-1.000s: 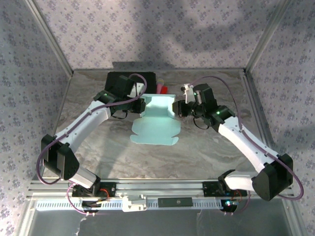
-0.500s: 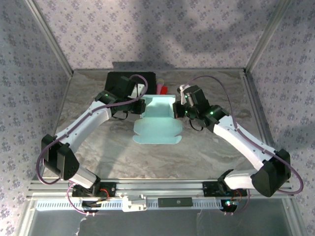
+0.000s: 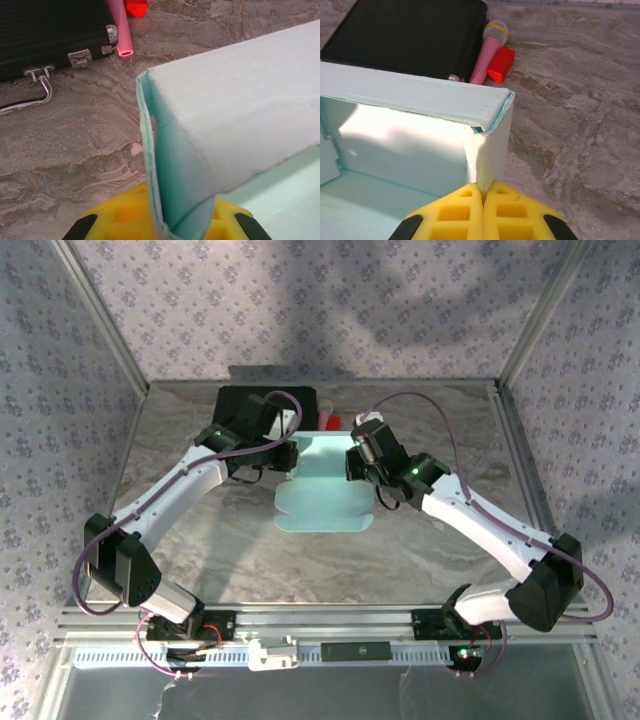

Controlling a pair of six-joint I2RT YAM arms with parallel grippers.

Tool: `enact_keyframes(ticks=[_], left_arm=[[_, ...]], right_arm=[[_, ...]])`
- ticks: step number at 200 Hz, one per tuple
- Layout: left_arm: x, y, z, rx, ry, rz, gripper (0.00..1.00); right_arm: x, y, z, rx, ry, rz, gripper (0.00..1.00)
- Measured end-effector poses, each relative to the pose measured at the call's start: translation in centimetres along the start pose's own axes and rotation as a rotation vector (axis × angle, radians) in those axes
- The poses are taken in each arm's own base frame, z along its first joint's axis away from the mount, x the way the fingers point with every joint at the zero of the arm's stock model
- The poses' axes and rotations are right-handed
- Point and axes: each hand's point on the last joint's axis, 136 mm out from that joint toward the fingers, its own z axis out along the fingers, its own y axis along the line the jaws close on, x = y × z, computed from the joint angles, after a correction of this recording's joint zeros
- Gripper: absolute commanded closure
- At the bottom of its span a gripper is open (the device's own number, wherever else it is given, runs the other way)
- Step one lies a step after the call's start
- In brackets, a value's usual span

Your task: Fold the paper box

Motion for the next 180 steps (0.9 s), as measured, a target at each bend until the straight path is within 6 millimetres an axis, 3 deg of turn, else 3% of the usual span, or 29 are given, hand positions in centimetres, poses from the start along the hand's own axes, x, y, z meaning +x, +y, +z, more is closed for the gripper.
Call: enact_keyframes(ticks=[100, 180], left_arm=[[0.15, -0.34, 0.52, -0.011, 0.01, -0.014, 1.0], [0.59, 0.07, 0.41, -0.026, 0.03, -0.067, 1.0]], right_arm=[[0.72, -0.35, 0.15, 0.148, 0.01, -0.019, 1.0], [0.93, -0.13, 0.87, -0.022, 0.064, 0.075, 1.0]])
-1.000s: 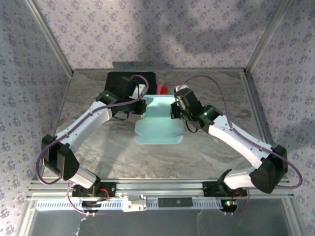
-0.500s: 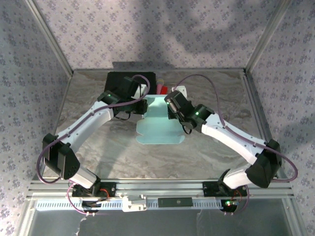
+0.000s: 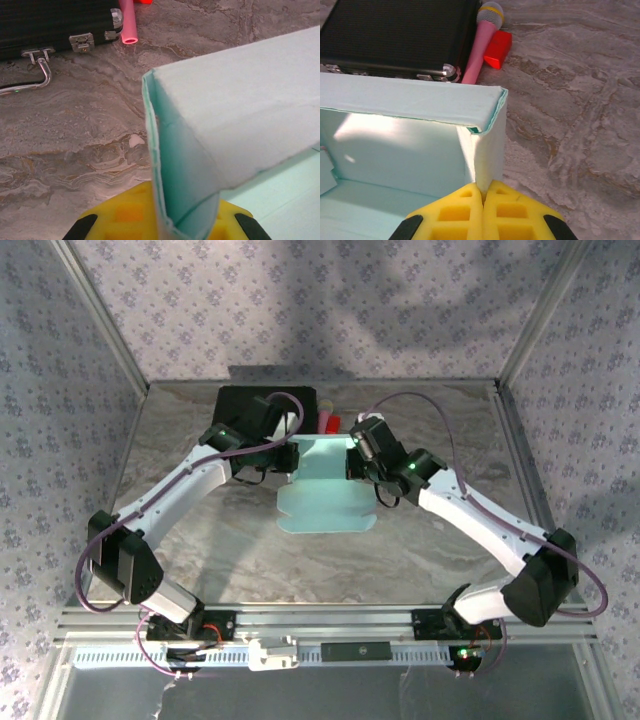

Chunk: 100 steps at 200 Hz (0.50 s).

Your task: Fold the paper box

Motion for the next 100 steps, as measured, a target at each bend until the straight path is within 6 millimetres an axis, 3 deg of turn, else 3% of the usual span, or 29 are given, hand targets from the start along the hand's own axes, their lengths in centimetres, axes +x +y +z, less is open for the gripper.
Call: enact_keyframes(ticks=[40, 100], left_arm=[[-0.24, 0.52, -0.06, 0.004, 0.0, -0.042, 1.0], [-0.26, 0.66, -0.08, 0.008, 0.002, -0.048, 1.0]], right_arm=[[-0.14, 0.25, 0.1, -0.058, -0.016, 0.025, 0.91], [0.25, 0.37, 0.51, -0.084, -0.021, 0.032, 0.87]])
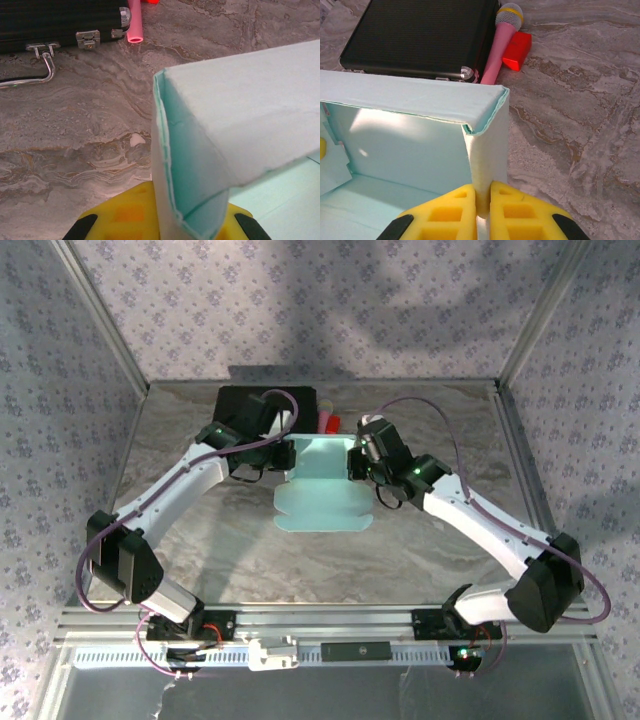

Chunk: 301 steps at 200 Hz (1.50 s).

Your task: Fold the paper box

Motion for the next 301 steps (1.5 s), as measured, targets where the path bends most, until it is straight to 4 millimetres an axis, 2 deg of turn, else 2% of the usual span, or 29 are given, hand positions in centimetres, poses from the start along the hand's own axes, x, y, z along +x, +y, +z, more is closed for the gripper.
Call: enact_keyframes(ticks=[139, 217, 286, 301], left_arm=[[0.1, 0.1, 0.0, 0.009, 0.011, -0.008, 1.0], [0.2, 0.0, 0.0, 0.023, 0.017, -0.012, 1.0], [0.2, 0.0, 0.0, 0.023, 0.018, -0.012, 1.0], [0.2, 0.1, 0.0, 0.021, 0.018, -0.013, 1.0]], right_arm=[[1.3, 0.1, 0.0, -0.036, 0.017, -0.003, 0.8], [2.2, -0.3, 0.2, -0.064, 0.039, 0.004, 0.8], [2.4, -0.8, 0.8, -0.035, 0.039, -0.015, 1.0], [2.4, -0.8, 1.0, -0.015, 0.04, -0.024, 1.0]])
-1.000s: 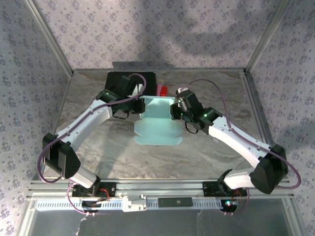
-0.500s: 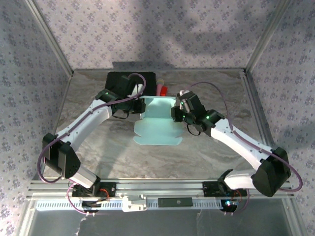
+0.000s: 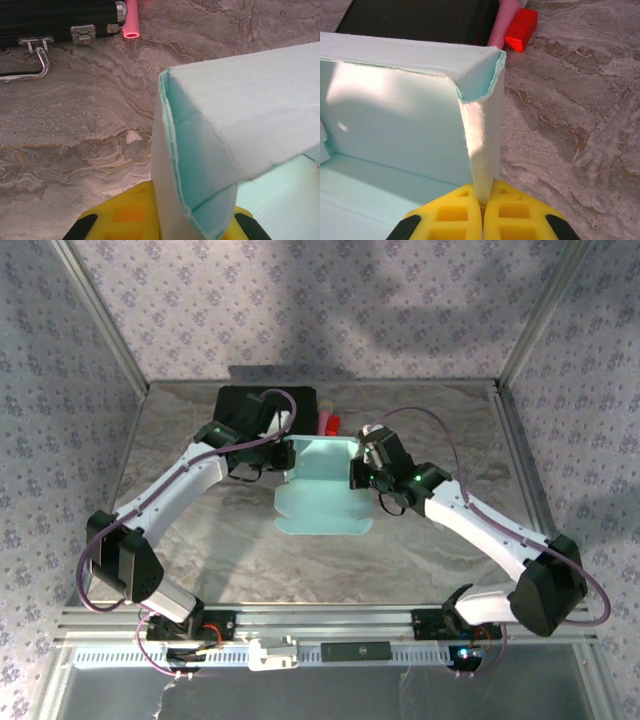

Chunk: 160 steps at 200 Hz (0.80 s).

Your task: Fold the paper box

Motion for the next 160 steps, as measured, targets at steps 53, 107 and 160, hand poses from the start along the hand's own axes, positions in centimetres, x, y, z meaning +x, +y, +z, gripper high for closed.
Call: enact_keyframes(ticks=[53, 107, 160], left_arm=[[0.03, 0.38, 0.47, -0.011, 0.009, -0.006, 1.0], [-0.15, 0.37, 0.49, -0.011, 0.001, -0.005, 1.0], [-0.13, 0.38, 0.49, -0.012, 0.002, -0.005, 1.0]], right_arm=[[0.15, 0.25, 0.67, 0.133, 0.008, -0.008, 1.0], [-0.05, 0.59, 0.5, 0.27, 0.005, 0.005, 1.0], [-0.13, 0.42, 0.83, 0.24, 0.031, 0.009, 0.87]])
